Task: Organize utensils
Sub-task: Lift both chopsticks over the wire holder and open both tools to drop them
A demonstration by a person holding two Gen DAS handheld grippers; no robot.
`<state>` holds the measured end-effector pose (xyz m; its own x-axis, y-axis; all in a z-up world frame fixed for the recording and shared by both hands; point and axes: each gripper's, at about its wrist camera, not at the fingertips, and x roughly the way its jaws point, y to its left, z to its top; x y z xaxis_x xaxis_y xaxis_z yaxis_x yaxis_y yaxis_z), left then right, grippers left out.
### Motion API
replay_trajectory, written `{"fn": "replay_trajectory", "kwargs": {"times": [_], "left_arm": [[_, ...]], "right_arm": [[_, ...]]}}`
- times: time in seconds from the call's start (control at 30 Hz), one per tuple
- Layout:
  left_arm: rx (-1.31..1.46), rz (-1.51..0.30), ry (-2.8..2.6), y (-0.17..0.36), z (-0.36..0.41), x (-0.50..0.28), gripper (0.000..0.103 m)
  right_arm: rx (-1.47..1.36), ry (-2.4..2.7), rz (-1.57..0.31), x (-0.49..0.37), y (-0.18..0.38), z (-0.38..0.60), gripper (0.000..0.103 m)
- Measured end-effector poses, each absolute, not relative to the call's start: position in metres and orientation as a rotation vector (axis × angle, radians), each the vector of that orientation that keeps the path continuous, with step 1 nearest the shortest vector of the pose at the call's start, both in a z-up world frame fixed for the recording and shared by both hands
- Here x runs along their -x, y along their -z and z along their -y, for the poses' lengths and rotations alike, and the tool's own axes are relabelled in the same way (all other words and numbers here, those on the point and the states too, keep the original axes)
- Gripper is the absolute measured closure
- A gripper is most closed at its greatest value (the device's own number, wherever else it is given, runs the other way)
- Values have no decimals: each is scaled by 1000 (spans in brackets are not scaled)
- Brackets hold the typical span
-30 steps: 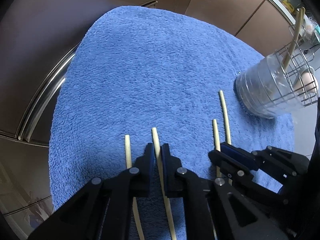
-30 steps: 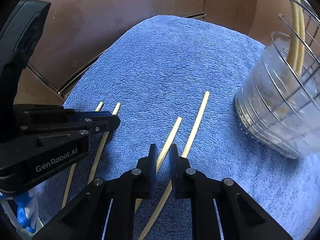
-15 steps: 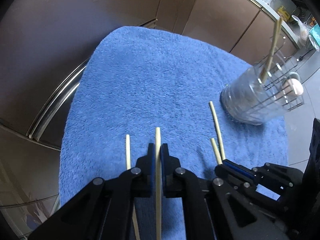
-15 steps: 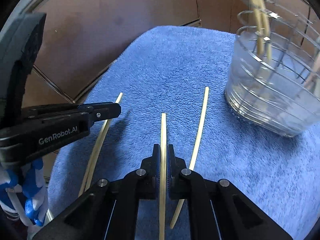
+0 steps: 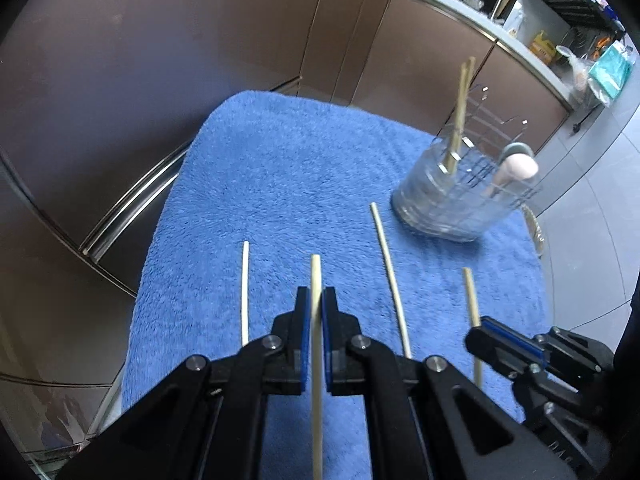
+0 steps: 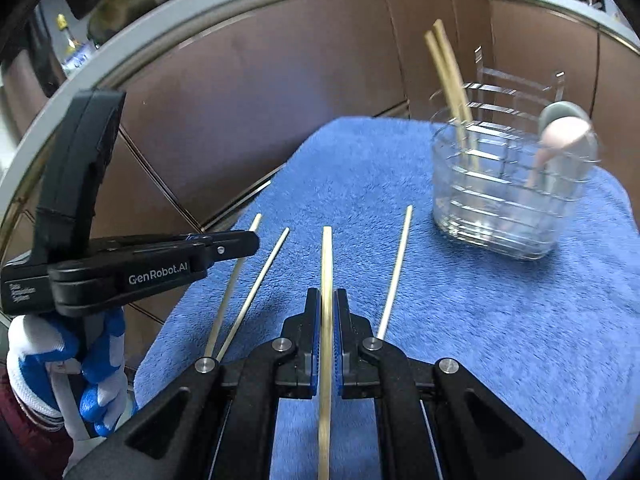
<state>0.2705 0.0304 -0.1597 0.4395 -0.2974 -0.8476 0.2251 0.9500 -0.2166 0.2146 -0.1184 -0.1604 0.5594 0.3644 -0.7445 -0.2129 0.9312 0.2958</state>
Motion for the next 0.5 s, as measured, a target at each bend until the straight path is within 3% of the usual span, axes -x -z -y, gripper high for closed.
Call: {"fn": "replay_trajectory", "kwargs": {"times": [0.5], "left_arm": [[138, -904, 358, 108, -32, -198, 98]], "right_arm": [[-206, -254, -764, -130, 120, 166, 97]]}}
